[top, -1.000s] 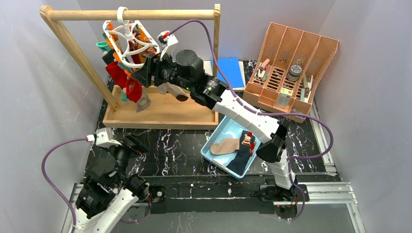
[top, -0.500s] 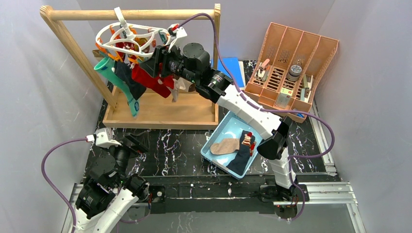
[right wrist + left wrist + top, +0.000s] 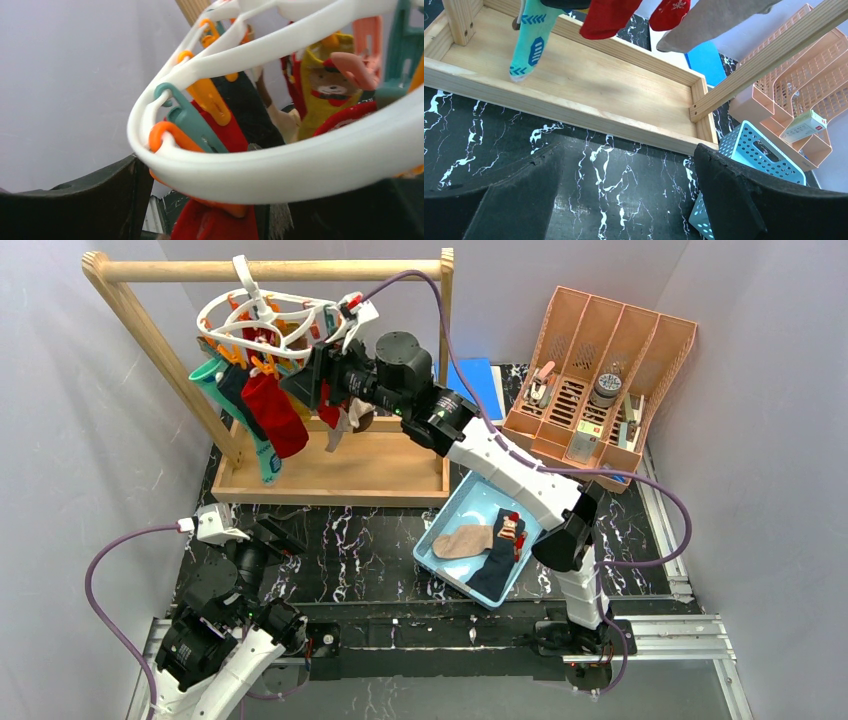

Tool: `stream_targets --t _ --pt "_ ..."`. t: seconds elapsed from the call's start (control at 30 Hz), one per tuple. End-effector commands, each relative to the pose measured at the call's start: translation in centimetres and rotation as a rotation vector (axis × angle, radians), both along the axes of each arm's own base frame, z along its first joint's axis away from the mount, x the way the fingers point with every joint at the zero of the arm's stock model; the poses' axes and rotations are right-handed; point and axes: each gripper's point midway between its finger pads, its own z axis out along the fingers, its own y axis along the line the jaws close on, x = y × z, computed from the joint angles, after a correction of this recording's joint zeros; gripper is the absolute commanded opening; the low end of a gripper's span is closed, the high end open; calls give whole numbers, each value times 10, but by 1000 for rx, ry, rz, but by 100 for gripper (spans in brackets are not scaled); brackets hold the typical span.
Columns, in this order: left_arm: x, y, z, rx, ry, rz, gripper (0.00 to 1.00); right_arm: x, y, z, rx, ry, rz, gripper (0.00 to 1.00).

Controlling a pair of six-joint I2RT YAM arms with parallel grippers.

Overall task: Clip the socks to the hanger
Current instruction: Adjust the hanger on the clothesline.

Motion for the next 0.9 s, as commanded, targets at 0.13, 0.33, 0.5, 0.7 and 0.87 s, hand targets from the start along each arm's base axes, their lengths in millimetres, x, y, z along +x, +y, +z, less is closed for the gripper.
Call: stream_targets --t 0.13,0.33,0.5,0.7,0.87 --pt "3 -2 -5 13 14 2 98 -59 -8 73 115 -186 65 74" --pt "3 -1 -4 12 12 3 98 -56 -4 70 127 -171 50 73" --pt "2 0 -4 7 7 7 98 -34 -18 67 120 -155 -91 74" --pt "0 2 -1 -3 -7 12 98 14 -48 52 85 -82 -283 79" --pt "0 1 -1 -5 -13 5 98 9 -53 49 47 -89 -269 85"
